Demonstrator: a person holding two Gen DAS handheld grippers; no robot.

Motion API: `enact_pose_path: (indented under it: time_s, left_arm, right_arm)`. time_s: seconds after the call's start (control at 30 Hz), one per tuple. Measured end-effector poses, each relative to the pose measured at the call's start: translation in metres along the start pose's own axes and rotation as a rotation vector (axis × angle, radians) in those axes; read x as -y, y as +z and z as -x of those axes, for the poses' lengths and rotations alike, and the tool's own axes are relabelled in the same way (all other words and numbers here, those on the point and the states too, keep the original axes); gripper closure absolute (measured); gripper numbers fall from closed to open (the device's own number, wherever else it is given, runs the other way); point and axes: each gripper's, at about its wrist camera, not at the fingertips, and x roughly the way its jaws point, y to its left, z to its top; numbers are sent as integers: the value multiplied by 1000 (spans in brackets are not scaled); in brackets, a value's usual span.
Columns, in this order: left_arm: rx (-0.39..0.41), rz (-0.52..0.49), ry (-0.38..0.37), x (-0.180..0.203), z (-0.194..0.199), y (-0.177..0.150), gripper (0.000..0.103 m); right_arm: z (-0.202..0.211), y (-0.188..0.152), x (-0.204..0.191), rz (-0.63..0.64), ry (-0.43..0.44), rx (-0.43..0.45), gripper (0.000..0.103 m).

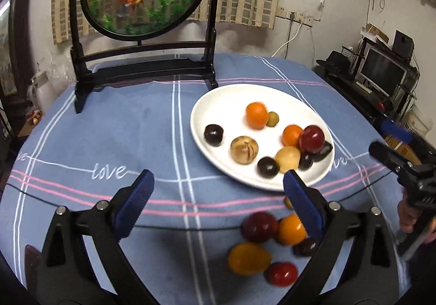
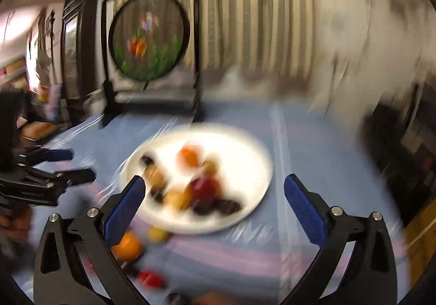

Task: Organize fruits
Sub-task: 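Carry both fruits onto the white plate and open both tools, then grasp a dark plum with the right tool while the left tool grasps the yellow pear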

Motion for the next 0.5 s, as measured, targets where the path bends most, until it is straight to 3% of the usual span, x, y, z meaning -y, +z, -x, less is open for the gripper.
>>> enact_pose_path:
  time_s: [0.07, 0.23, 0.3, 0.37, 0.5]
  left_arm:
    - [1, -11, 3, -1, 7, -9, 6]
    - [-14, -17, -25, -8, 19, -31, 6]
    - [-17, -4, -27, -13, 20, -36, 6]
    - [-36, 31, -31, -21, 19, -43, 6]
    - [-71, 86, -43, -33, 13, -48, 6]
  right_arm:
    - [3, -9, 9, -67, 30, -25, 1]
    - [5, -32, 16, -104, 108, -199, 1]
    - [7, -38, 15, -64, 79, -246, 3]
    - [13, -45, 8, 25, 56, -262, 19]
    - [9, -56, -11, 150, 39, -309, 35]
